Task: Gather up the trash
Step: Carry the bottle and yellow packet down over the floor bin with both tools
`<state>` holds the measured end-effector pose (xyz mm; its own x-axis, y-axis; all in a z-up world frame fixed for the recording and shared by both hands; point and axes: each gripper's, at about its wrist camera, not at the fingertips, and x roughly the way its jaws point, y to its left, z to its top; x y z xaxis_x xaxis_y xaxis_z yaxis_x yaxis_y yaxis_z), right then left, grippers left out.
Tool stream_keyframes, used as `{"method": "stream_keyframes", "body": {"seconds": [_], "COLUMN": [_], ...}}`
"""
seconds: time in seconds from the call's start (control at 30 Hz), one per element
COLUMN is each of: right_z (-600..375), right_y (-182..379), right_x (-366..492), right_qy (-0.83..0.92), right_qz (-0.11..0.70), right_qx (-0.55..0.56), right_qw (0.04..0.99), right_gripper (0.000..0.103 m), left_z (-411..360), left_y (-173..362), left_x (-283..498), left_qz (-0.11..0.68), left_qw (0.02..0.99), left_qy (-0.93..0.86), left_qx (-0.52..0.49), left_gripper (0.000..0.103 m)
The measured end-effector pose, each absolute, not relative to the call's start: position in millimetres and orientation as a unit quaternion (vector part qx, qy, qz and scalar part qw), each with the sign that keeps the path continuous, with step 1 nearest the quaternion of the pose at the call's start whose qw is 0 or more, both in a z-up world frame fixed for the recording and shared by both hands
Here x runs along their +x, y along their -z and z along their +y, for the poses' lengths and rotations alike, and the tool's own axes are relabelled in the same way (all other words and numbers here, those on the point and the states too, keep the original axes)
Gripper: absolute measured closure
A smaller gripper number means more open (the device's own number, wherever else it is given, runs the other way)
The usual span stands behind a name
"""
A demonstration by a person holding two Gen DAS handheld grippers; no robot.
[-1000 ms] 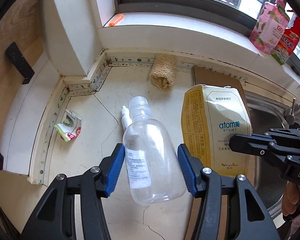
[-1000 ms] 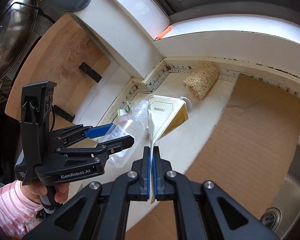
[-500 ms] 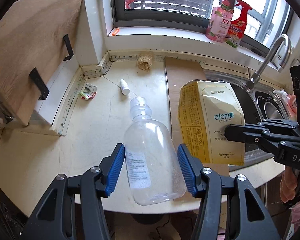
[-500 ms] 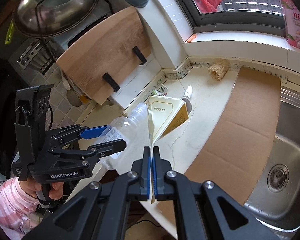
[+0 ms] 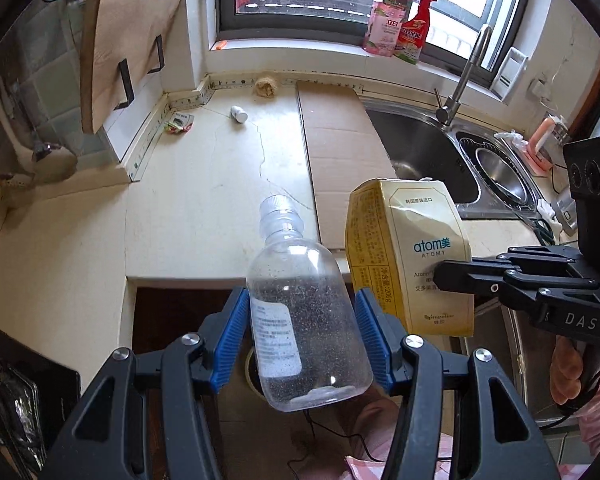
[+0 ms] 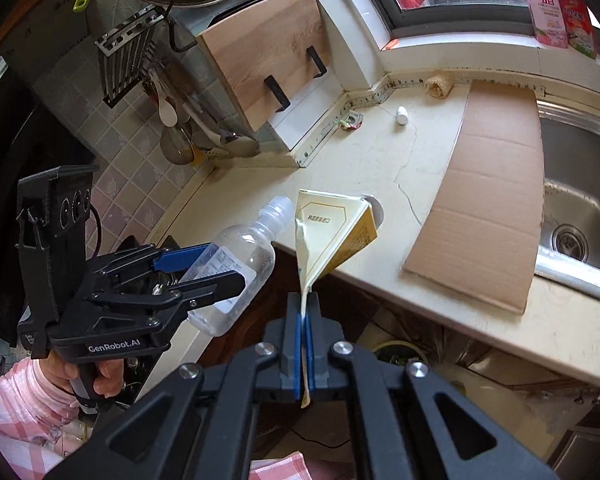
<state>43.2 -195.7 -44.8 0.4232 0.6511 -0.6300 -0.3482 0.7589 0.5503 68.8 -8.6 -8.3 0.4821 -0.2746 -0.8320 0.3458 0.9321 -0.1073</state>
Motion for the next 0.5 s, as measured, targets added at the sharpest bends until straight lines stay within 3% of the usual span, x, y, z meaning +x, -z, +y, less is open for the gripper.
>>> {"method": "stream_keyframes", "body": {"seconds": [0.5], "right_z": [-185], "right_y": [141], "right_x": [-8], "right_qy": [-0.251], "right_qz": [0.535], "right_qx": [0.208], "right_qw": [0.78], "right_gripper": [0.101], "left_z": [22], "left_y": [130], "left_x": [22], "left_qz": [0.574], "left_qw": [0.803], "left_qy": [0.155], "left_qx": [-0.051], "left_gripper": [0.05]}}
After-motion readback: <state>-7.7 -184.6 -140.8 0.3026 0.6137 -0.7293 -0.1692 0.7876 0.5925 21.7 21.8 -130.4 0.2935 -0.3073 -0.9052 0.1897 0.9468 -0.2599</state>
